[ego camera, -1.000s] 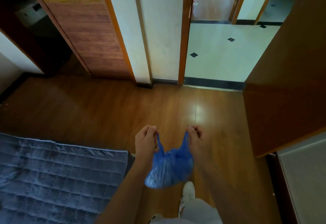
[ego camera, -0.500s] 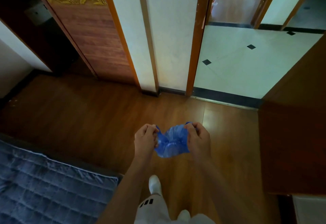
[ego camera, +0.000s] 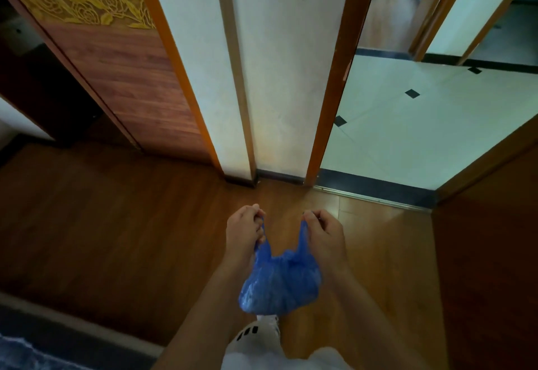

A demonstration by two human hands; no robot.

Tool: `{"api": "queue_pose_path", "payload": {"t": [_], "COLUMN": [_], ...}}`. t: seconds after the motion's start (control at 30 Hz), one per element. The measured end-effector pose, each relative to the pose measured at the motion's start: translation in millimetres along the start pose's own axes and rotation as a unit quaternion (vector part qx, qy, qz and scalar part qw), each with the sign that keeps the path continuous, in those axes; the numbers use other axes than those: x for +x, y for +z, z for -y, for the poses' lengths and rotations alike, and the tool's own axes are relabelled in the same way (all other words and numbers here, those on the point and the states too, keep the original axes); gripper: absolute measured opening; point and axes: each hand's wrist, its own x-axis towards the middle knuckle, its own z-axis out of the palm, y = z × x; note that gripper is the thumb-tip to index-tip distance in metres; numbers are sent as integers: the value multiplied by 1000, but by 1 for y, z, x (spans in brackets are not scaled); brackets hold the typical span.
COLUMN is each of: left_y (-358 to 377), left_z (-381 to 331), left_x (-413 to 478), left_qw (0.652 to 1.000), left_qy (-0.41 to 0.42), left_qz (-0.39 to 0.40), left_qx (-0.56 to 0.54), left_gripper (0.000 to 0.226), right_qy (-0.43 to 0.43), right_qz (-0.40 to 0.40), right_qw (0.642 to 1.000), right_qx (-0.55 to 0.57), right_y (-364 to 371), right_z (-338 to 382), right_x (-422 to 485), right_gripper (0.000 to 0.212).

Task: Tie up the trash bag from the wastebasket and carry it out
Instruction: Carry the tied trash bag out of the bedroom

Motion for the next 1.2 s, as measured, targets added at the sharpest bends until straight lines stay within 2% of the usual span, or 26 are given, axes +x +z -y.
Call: {"api": "queue_pose_path", "payload": {"t": [0.27,0.53,0.7,0.9,1.2], "left_y": [21,45,70,100,115], "left_z": [-63,-90,-111,-137,-142], "left_x": [120,207,249,295,333], "left_qw": [1000,999,998,993,990], "left_qy": [10,29,29,50,50], "left_qz": [17,-32,-54,-95,-117], "left_qx": [9,10,21,53,62], "left_gripper": [31,31,26,26,23], "right_qy": [-7,3,23,12,23], "right_qz": [-10,-21,-5,60,56], "right_qw": [1000,1000,1000,998,997], "right_qx": [-13,-13,-12,-16,-41], "right_y": [44,54,53,60,90], "right_z": [28,33,43,56,54], "right_x": [104,203,274,335,380], "right_gripper": [20,20,19,17,16]}}
